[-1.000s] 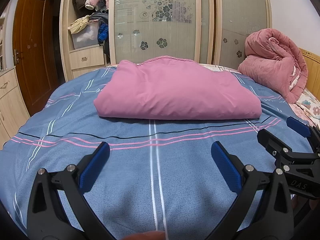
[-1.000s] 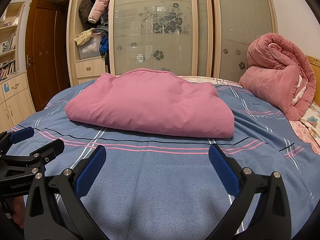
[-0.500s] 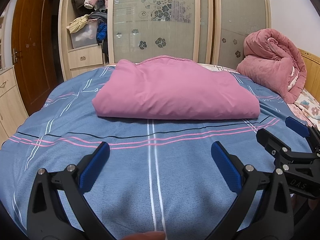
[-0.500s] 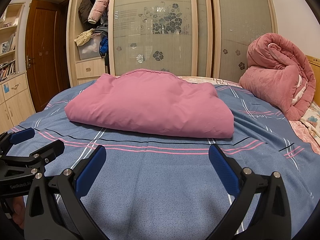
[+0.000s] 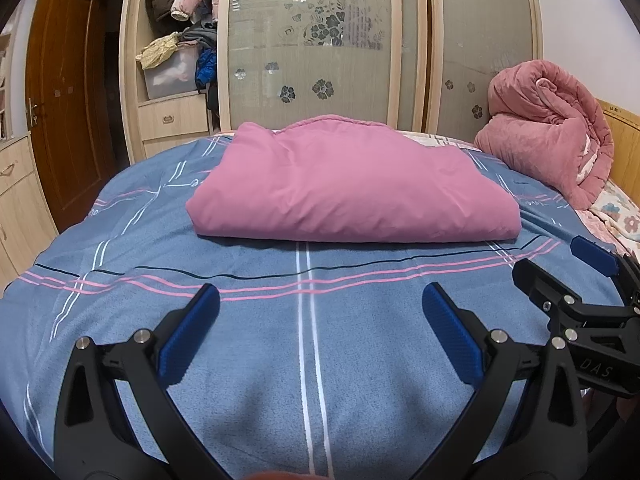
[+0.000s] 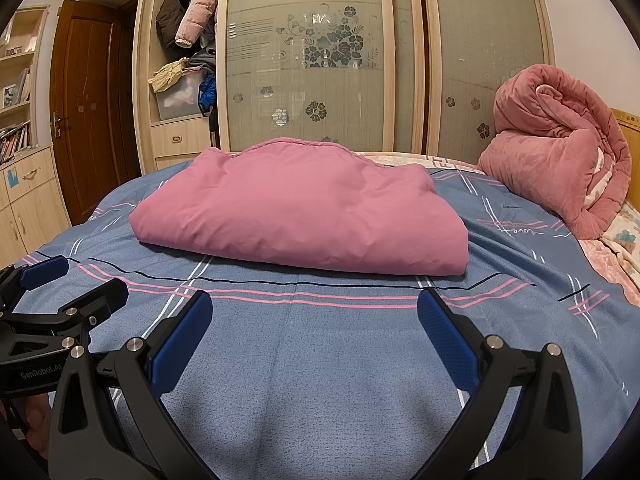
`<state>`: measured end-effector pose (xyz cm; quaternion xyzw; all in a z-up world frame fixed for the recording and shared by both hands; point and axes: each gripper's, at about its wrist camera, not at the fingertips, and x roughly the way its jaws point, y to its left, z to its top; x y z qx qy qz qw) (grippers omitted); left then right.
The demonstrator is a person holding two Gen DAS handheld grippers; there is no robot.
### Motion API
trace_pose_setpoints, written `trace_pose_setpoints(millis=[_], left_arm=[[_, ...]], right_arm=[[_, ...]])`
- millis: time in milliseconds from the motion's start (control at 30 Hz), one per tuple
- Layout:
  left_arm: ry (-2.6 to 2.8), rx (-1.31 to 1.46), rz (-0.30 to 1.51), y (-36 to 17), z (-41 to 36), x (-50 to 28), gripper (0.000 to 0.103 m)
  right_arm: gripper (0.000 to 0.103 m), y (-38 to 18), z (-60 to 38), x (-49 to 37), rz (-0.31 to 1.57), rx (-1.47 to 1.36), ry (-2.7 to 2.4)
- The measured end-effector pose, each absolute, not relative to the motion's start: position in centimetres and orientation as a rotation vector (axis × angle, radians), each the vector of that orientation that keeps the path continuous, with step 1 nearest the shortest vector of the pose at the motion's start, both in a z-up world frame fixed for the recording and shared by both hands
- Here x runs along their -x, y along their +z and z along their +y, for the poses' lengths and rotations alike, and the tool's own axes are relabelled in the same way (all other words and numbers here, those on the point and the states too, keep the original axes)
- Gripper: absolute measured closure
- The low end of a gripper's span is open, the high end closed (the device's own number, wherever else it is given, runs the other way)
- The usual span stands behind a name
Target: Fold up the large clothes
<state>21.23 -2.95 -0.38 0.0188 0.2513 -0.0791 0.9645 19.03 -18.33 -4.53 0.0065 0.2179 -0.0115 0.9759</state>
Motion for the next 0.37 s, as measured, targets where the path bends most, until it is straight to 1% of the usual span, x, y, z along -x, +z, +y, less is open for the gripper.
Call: trace_pose_setpoints(millis=[367], left_arm=[[-0.170, -0.027, 0.534, -0.47, -2.84, -21.62, 0.002]], right_arm=[[0.001, -4.47, -18.39, -18.99, 0.440, -0.016, -0.023]])
